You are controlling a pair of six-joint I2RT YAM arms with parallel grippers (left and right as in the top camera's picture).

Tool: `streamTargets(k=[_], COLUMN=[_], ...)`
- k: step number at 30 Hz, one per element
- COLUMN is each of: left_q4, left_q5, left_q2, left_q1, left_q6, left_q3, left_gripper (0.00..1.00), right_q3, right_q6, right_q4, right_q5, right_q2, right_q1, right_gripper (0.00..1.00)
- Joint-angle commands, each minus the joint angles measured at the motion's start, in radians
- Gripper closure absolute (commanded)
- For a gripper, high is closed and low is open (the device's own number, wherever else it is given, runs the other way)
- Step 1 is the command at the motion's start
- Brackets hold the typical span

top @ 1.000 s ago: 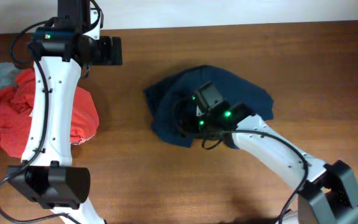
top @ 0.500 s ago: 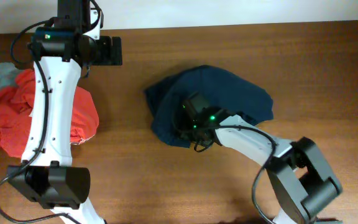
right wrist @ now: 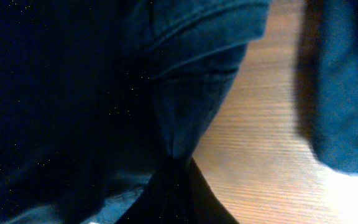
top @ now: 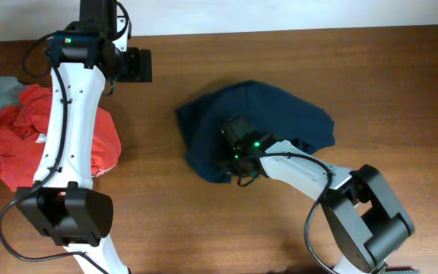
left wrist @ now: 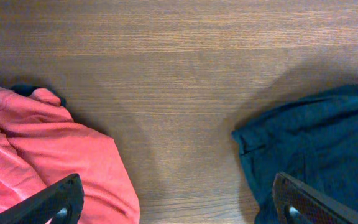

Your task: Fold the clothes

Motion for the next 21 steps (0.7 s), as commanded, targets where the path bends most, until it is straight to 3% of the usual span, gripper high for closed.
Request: streamTargets(k=[1, 8, 11, 15, 21], left_q4=[0.009, -0.009, -0.040, -0.074, -0.086], left_q5=[0.007, 0.026, 0.112, 0.187, 0.187], left_q2=[0.003, 0.003, 0.003, 0.003, 0.003], left_q1=[0.006, 0.005, -0.006, -0.030, -0.061], left_q6=[0.016, 0.017, 0.096, 0.196, 0.284], left_q3=[0.002, 0.002, -0.009, -0.054, -0.163], left_gripper=[0.04, 0.10, 0.11, 0.11, 0.11], right_q3=[0.113, 0.500, 0.640, 0.740, 0.768], right_q6=[-0.156, -0.358, -0.407, -0.431, -0.473], right_q4=[-0.137, -0.573, -0.674, -0.710, -0.681], right_q5=[-0.005, -0.006, -0.005, -0.005, -0.015], right_q2=[-0.118, -0.203, -0.203, -0.203, -0.203], right_q1=[-0.047, -0.148, -0.172, -0.207, -0.285], right_gripper=[0.96, 0.96, 0.96, 0.96, 0.96])
